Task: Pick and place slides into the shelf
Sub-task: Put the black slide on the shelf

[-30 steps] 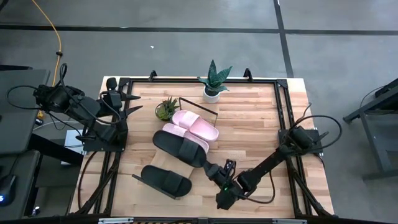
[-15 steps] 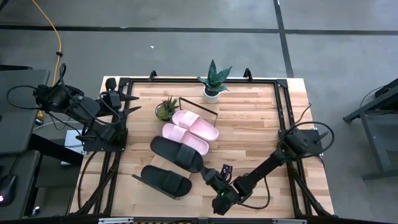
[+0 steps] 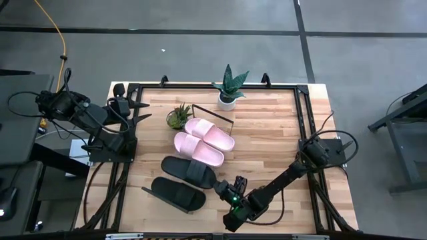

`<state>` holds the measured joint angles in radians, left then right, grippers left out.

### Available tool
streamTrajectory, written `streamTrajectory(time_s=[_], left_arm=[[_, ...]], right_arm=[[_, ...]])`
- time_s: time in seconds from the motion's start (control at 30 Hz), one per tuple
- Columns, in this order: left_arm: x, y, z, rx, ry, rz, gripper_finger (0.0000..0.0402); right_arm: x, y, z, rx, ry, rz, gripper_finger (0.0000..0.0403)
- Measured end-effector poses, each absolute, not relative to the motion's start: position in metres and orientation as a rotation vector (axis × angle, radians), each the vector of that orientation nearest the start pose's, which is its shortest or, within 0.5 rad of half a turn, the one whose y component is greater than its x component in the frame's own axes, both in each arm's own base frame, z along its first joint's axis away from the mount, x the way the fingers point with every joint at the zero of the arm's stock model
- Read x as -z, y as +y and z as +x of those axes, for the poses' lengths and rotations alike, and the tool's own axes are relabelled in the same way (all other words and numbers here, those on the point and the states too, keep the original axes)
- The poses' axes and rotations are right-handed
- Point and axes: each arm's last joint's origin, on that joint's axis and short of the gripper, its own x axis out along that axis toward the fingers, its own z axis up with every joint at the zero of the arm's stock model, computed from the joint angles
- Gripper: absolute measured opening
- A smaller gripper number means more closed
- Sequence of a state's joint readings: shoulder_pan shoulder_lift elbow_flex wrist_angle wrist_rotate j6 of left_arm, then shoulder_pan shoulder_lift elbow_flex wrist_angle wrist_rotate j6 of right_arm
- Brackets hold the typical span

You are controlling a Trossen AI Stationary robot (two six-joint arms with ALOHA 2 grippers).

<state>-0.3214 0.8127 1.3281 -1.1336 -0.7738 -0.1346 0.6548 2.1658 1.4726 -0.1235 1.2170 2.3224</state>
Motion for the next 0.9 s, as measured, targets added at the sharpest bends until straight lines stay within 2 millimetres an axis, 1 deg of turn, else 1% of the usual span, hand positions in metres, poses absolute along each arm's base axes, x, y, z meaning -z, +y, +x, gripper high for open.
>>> streamTrajectory(time_s=[0.3,0.63,0.9], left_arm=[[-0.417,-0.011,0.096,-0.472,0.500,0.194,0.0138],[-0.417,-0.011,0.096,-0.472,0.499,0.193,0.0138],[-0.417,-0.011,0.096,-0.472,0.499,0.193,0.0138]], right_arm=[[-0.154,0.248,0.373,0.738,-0.315,1.531,0.0008],[-0.151,0.241,0.373,0.776,-0.291,1.466,0.0008],[-0.149,0.235,0.376,0.798,-0.239,1.469,0.0008]])
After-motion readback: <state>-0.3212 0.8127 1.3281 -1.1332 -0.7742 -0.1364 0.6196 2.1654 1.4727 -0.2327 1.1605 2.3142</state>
